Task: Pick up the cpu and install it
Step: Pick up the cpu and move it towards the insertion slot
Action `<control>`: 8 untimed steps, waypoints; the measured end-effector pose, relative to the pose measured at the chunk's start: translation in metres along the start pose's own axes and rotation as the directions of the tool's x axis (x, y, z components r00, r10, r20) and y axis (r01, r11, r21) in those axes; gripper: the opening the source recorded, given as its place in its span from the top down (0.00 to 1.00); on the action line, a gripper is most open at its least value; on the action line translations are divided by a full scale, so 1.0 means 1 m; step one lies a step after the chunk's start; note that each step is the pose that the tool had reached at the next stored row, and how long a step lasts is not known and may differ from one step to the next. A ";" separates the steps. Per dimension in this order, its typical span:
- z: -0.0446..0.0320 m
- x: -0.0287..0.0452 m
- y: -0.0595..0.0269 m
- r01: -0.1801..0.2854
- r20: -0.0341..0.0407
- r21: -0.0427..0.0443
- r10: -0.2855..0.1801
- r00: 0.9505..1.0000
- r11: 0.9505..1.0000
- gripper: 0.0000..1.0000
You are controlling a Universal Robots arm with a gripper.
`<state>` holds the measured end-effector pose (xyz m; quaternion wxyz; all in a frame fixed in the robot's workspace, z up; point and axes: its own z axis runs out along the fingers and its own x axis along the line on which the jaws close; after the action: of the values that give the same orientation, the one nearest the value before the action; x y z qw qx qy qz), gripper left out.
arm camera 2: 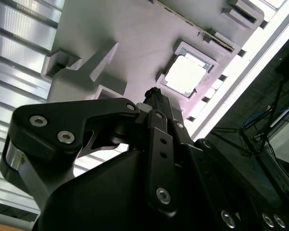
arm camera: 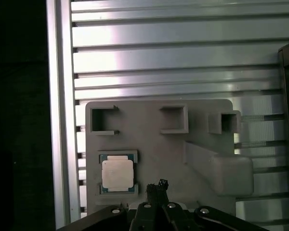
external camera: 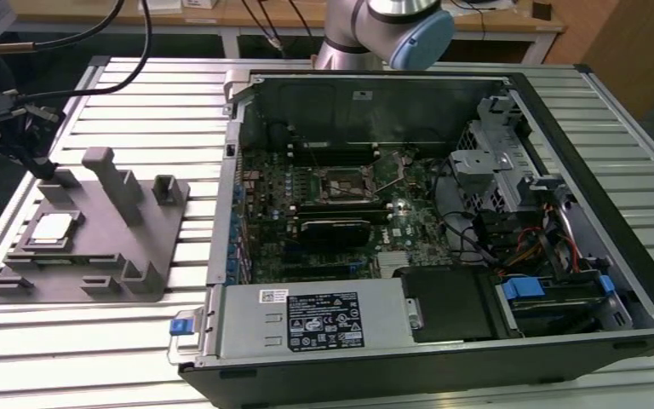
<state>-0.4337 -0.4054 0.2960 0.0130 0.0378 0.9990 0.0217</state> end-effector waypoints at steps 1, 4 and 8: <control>0.0010 0.0008 -0.0005 0.000 0.000 0.000 0.000 1.000 1.000 0.89; 0.0038 0.0032 -0.0022 0.000 0.000 0.000 0.000 1.000 1.000 0.89; 0.0076 0.0066 -0.0043 0.000 0.000 0.000 0.000 1.000 1.000 0.89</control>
<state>-0.4404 -0.4088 0.2880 0.0131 0.0379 0.9990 0.0217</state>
